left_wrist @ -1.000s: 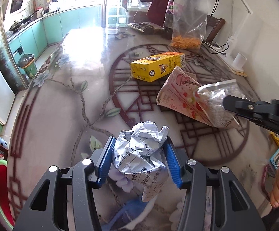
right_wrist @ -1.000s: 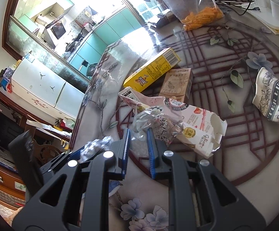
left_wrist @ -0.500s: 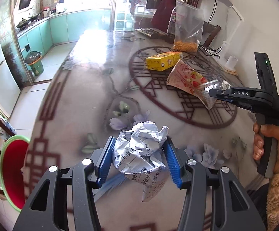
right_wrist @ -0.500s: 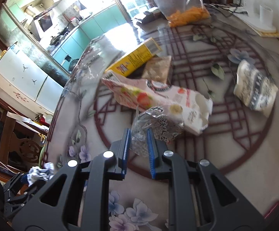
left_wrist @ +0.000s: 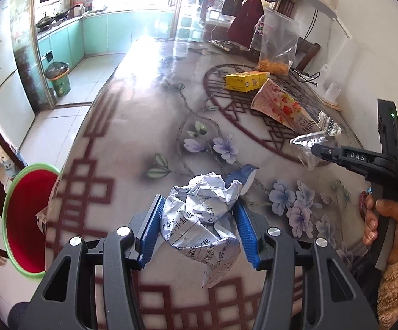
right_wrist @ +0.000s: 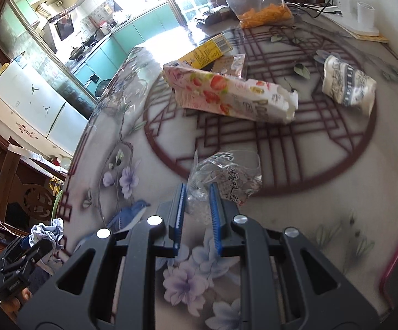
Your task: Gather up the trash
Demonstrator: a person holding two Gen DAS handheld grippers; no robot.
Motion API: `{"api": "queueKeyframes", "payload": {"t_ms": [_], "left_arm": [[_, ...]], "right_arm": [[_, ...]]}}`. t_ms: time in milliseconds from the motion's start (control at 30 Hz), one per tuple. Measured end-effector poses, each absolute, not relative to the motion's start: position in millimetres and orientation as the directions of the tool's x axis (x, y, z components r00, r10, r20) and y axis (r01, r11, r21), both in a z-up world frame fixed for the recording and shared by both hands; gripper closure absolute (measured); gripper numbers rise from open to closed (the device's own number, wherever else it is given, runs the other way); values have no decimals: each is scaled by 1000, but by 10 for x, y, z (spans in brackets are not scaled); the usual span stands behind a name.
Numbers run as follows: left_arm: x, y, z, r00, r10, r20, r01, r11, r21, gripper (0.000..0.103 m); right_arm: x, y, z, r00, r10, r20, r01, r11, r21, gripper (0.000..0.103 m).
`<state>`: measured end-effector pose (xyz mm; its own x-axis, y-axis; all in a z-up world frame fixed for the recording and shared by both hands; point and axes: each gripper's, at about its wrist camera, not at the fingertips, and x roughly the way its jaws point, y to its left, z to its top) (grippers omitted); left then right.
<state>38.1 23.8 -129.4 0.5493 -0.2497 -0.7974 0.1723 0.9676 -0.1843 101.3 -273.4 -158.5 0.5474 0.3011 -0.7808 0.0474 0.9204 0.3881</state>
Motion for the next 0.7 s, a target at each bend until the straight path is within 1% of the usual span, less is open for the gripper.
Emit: {"api": "queueKeyframes", "payload": {"t_ms": [100, 200, 400, 700], "left_arm": [[338, 332, -1273, 562, -239, -792, 151, 971, -185, 54], [315, 432, -1226, 578, -235, -781, 128, 972, -198, 54], [247, 528, -1111, 605, -221, -765, 123, 975, -184, 54], [188, 798, -1031, 630, -190, -753, 61, 979, -196, 54]], "right_arm": [[930, -2756, -1608, 550, 310, -776, 68, 909, 412, 85], [881, -2732, -1620, 551, 299, -779, 71, 913, 401, 85], [844, -2661, -1569, 568, 299, -766, 48, 918, 394, 85], [815, -2449, -1432, 583, 312, -750, 0, 923, 384, 85]]}}
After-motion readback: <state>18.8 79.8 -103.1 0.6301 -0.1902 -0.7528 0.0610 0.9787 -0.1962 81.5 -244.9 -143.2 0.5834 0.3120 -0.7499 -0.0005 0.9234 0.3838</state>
